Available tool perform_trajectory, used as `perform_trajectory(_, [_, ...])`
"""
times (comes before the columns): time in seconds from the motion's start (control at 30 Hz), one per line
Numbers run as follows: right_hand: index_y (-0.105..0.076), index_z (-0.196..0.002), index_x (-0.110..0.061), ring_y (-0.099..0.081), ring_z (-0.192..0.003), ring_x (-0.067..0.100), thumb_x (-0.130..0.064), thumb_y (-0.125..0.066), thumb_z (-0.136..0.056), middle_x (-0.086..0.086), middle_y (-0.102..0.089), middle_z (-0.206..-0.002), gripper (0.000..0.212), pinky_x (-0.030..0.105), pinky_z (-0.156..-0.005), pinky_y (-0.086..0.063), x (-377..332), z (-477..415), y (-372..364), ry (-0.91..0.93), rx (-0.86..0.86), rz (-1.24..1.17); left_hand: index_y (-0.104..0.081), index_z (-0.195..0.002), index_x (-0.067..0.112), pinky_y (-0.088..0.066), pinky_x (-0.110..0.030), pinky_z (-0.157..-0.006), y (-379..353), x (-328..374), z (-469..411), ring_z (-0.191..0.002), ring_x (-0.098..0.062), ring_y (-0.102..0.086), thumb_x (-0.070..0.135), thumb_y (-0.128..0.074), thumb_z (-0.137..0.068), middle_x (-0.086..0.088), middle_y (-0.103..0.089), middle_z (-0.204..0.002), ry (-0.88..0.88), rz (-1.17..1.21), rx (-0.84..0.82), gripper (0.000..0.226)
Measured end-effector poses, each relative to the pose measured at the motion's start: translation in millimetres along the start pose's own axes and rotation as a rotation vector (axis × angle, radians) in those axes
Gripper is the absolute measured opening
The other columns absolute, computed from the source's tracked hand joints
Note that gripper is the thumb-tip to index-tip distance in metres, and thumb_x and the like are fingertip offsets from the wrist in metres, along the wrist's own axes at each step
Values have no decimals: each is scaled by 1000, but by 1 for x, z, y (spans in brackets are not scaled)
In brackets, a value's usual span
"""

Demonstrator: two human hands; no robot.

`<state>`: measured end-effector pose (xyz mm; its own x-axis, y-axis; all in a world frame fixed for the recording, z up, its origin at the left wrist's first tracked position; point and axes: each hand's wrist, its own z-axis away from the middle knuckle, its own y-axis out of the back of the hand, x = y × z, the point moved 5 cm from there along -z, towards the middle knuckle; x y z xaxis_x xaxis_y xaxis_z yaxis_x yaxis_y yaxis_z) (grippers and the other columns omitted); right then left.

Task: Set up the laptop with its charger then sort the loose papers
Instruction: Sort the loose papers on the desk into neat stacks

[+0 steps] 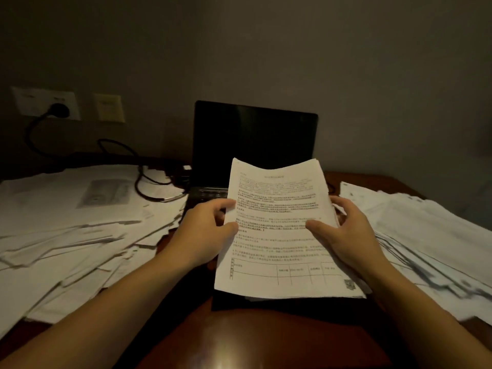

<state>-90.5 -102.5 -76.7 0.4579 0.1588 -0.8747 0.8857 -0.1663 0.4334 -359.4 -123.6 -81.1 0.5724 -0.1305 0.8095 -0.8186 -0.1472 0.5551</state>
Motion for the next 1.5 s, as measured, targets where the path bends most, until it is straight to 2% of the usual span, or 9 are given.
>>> perform_trajectory(0.13, [-45,-141,-25,-56,-100,7,-24,-77,-87,-13,-55,-129,63,10,-60,-51,10,-16,13,49,29,187,-55,-142,30,-52,-24,-90,-25,7,-11,-110,-9,-60,30,-66,-95,10,-62,-130,-84,-241,-22,49])
perform_trajectory(0.27, [-60,-129,-23,-59,-102,15,-34,-76,-88,2,-63,-132,45,18,-73,-48,21,-38,15,90,16,405,-60,-137,29,-45,-21,-90,-40,7,-17,-115,-7,-57,36,-62,-97,11,-60,-136,-160,-403,-28,41])
perform_trajectory(0.4, [-66,-118,-29,-55,-101,13,-46,-66,-91,-1,-63,-126,31,33,-86,-53,40,-46,10,134,-36,606,-62,-132,34,-39,-22,-79,-46,-1,-16,-97,-4,-45,46,-55,-97,17,-53,-106,-176,-492,-13,37])
perform_trajectory(0.57, [-65,-119,-38,-36,-134,18,-58,-59,-91,-5,-45,-145,35,48,-109,-36,49,-48,12,163,-138,781,-62,-121,42,-30,-36,-105,-41,-4,-17,-126,-11,-34,63,-54,-90,12,-43,-125,-182,-622,-7,38])
perform_trajectory(0.7, [-62,-122,-40,-29,-140,15,-59,-58,-91,-8,-42,-149,36,49,-113,-29,47,-44,7,207,-184,749,-57,-124,40,-17,-44,-118,-41,-4,-19,-147,-13,-9,64,-55,-88,9,-32,-148,-139,-604,-54,43])
perform_trajectory(0.87, [-64,-115,-43,-30,-137,11,-60,-58,-89,-11,-46,-145,32,49,-114,-28,38,-35,-1,292,-216,700,-48,-133,44,-5,-46,-122,-45,-8,-15,-152,-12,8,66,-49,-91,10,-23,-158,-135,-553,-147,48])
perform_trajectory(1.03, [-66,-110,-38,-30,-140,14,-61,-54,-86,-7,-49,-143,36,50,-115,-29,10,-16,-11,397,-188,601,-50,-134,46,1,-50,-122,-41,-7,-10,-152,-12,11,66,-48,-92,10,-23,-160,-142,-530,-185,47])
perform_trajectory(1.23, [-65,-115,-37,-23,-145,8,-50,-60,-93,-11,-45,-146,26,30,-113,-19,-35,17,-63,517,-261,550,-50,-136,46,-1,-55,-122,-15,-12,-1,-153,-16,7,62,-50,-94,7,-25,-161,-89,-562,-124,45])
perform_trajectory(1.5, [-66,-120,-32,-37,-131,3,-45,-57,-96,-11,-46,-142,29,15,-100,-32,-101,38,-145,660,-453,526,-38,-145,46,1,-57,-121,76,-52,48,-153,-18,11,66,-40,-95,6,-19,-164,43,-756,42,54])
